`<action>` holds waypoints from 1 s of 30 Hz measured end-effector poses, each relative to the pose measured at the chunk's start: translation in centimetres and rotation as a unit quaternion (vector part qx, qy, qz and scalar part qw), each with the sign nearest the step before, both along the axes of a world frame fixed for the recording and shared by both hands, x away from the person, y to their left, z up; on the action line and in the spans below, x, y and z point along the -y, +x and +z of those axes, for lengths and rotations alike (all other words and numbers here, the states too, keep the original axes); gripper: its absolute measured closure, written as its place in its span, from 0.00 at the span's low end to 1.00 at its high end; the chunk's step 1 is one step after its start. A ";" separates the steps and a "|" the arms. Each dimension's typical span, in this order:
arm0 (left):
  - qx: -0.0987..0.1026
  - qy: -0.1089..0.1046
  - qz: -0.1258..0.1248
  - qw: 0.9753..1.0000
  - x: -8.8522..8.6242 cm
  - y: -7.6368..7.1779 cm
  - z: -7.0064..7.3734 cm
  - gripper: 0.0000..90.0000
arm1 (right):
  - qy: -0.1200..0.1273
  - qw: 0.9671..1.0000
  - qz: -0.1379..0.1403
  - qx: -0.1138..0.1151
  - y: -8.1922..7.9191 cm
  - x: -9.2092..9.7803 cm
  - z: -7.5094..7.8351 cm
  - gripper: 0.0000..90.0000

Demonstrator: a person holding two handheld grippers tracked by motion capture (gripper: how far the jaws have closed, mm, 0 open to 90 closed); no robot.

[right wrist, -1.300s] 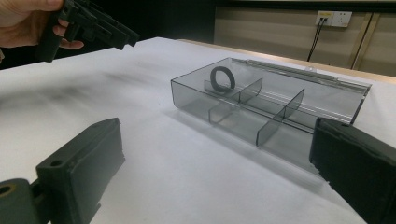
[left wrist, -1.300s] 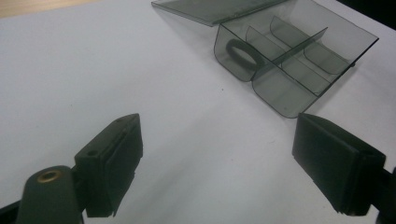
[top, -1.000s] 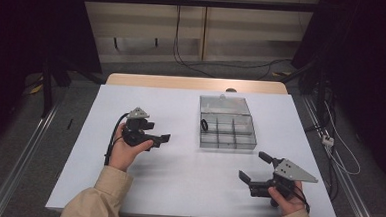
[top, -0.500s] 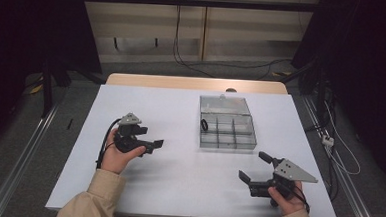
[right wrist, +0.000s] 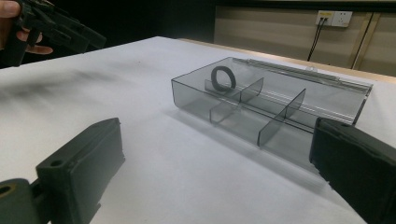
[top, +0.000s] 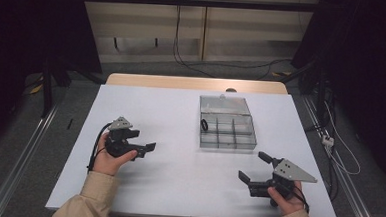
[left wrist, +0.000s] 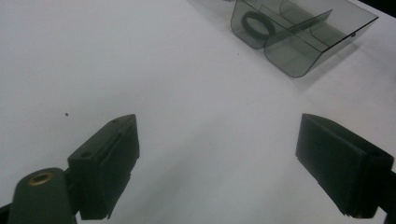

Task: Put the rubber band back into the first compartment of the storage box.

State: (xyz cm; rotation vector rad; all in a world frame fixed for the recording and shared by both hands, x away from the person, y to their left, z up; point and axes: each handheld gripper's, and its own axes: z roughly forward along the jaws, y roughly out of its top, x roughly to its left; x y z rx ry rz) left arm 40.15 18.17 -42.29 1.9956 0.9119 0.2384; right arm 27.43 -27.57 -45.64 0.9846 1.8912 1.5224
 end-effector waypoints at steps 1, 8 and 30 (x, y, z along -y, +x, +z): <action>0.001 -0.001 0.001 1.000 -0.1 -0.1 0.0 0.15 | 0.000 1.000 0.000 0.000 0.0 0.0 0.0 0.03; 0.000 0.001 0.001 1.000 -0.6 -0.6 -0.3 0.15 | 0.001 1.000 -0.001 0.001 0.0 0.1 0.0 0.03; 0.004 -0.001 0.011 1.000 -2.5 -2.1 -1.0 0.14 | 0.000 1.000 0.000 0.000 -0.1 0.0 0.0 0.03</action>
